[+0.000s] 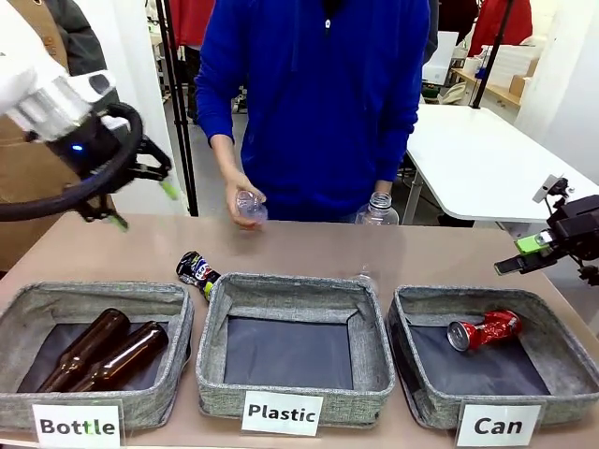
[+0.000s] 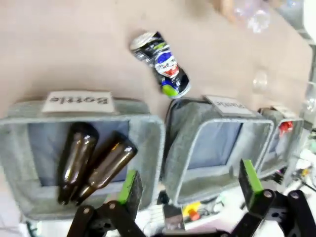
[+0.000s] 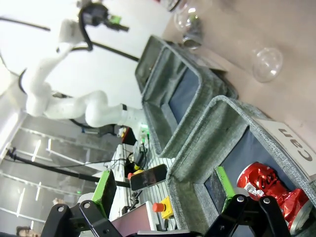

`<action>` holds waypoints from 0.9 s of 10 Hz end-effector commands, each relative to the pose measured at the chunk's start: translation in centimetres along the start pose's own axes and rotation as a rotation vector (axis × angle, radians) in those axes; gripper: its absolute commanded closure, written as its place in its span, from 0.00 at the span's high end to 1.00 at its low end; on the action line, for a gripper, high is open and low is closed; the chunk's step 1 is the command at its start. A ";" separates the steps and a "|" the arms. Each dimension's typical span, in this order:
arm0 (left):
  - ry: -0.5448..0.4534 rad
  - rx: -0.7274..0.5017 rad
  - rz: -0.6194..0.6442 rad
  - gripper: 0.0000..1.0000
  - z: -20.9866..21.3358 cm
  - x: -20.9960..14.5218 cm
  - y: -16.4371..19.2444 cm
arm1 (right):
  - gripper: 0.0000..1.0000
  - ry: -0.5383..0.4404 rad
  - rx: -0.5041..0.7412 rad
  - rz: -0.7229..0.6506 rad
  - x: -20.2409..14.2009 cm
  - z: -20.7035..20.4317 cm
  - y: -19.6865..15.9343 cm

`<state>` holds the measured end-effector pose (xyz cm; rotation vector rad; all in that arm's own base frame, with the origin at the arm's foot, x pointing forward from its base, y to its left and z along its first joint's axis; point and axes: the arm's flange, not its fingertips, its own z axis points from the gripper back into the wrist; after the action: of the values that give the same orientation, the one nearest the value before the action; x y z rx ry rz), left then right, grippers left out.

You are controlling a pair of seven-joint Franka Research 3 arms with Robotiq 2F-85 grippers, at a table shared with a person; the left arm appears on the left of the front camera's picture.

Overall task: Sort the can waste into the basket.
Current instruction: Pick up the can waste from the table and place it in the right Fabric basket.

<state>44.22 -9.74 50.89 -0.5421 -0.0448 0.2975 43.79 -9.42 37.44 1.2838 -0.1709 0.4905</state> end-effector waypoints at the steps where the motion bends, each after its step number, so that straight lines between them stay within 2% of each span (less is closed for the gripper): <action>1: 0.088 -0.047 -0.026 1.00 4.1 -2.1 5.5 | 1.00 -0.004 -0.003 0.005 0.1 0.0 0.3; 3: 0.060 -0.160 0.035 1.00 6.5 -3.8 12.0 | 1.00 -0.004 -0.003 0.005 0.1 0.0 0.3; 5: 0.061 -0.235 0.121 1.00 6.0 -4.3 15.8 | 1.00 -0.004 -0.003 0.005 0.1 0.0 0.3; 7: 0.089 -0.249 0.111 1.00 5.3 -4.1 15.8 | 1.00 -0.004 -0.003 0.005 0.1 0.0 0.3; 9: 0.078 -0.206 0.082 1.00 5.0 -3.6 13.2 | 1.00 -0.004 -0.003 0.005 0.1 0.0 0.3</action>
<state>35.57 3.63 47.68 -0.7805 0.0426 0.3715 43.79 -9.44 37.45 1.2837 -0.1711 0.4902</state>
